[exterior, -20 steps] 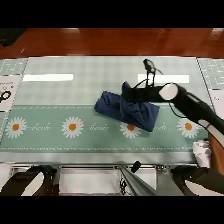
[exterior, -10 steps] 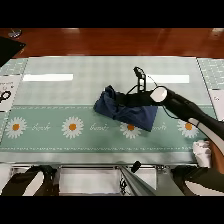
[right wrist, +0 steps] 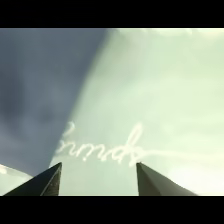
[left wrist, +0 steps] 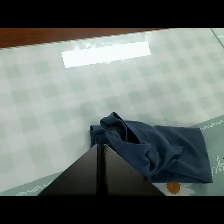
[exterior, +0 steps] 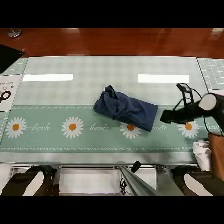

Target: Fold the shirts.

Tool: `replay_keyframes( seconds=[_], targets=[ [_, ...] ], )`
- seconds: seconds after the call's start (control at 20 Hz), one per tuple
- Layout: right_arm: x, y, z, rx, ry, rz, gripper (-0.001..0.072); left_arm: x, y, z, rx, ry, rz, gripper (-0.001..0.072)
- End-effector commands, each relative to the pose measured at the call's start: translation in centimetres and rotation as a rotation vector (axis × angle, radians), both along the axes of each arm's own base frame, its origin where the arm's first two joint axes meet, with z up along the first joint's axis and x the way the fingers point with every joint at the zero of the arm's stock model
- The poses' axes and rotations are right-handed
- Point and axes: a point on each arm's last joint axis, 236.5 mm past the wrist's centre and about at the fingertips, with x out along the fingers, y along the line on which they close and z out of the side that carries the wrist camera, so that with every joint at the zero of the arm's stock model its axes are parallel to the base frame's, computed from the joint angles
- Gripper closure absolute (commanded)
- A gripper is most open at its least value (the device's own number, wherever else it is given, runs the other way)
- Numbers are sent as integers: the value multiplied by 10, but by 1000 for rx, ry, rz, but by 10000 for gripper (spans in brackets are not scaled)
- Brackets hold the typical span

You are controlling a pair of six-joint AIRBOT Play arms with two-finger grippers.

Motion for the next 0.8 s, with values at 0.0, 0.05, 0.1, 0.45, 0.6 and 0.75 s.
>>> replay_keyframes(
  seconds=[0.0, 0.05, 0.1, 0.45, 0.6, 0.75],
  targets=[
    [1, 20, -10, 306, -52, -204, 111, -4, 1, -16, 16, 53, -4, 673],
    [6, 24, -15, 348, -59, -237, 111, -3, 1, -21, 9, 69, -1, 673],
    [14, 27, -19, 378, -68, -282, 110, -3, 1, -25, 6, 82, 0, 673],
    [57, 84, -40, 605, -62, -423, 307, -3, 1, -39, -2, 117, -2, 673],
    [74, 86, -10, 614, -192, -280, 692, -3, 1, -39, -9, 122, 4, 673],
    [91, 79, 107, 713, -372, -190, 692, 2, 2, -37, -15, 105, 17, 673]
  ],
)
